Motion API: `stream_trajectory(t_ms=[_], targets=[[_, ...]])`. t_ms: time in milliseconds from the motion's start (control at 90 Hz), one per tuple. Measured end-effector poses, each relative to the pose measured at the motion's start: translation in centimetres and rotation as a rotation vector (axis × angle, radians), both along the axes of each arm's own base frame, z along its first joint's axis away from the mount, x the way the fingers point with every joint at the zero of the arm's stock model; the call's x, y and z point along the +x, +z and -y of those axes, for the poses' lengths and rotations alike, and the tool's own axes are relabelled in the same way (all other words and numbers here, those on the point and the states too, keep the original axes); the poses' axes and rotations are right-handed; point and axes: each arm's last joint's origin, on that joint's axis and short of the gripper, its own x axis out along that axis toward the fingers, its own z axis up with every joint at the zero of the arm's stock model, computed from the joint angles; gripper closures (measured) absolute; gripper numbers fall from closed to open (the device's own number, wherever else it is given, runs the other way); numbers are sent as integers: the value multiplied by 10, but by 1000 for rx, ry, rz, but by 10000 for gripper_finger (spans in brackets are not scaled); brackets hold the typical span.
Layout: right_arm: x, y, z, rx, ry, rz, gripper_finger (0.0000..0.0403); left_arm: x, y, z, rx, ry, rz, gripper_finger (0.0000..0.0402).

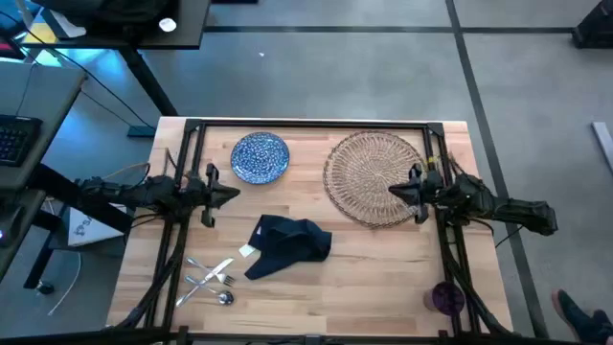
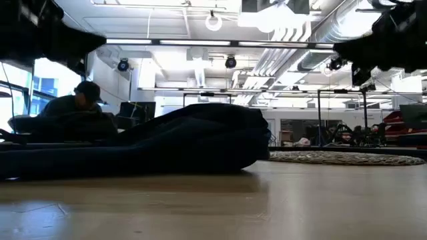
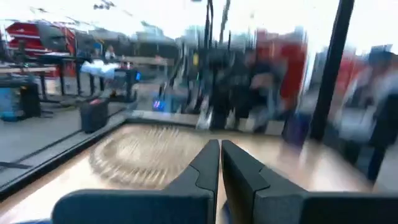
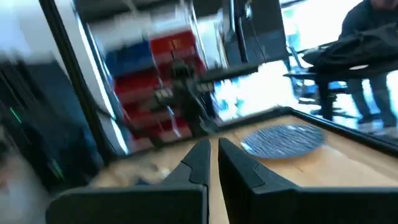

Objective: Set table place
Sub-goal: Fold the blue table napkin

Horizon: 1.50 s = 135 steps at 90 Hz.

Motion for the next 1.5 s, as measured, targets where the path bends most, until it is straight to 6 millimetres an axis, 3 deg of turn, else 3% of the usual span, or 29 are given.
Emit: stream_trajectory(t_ms=[156,344,489,633,789,989,1178,1500], targets=[[-2,7,2,-90,-86,61,402,-3,9,-2,-70,48,98,402],[0,13,2,-41,-104,121,402,-1,23,0,-89,-18,233,402],[8,19,2,-62,-116,107,402,14,19,3,-83,-6,131,402],[22,40,3,-139,-114,79,402,36,28,6,-66,45,39,402],[48,62,4,-250,-79,-7,401,64,37,10,85,122,-82,387],[86,77,7,-280,-63,-108,365,97,24,17,115,103,-241,309],[113,81,5,-315,90,-157,322,122,7,28,81,13,-356,239],[132,67,-9,-281,217,-247,312,150,-20,56,135,-76,-508,215]])
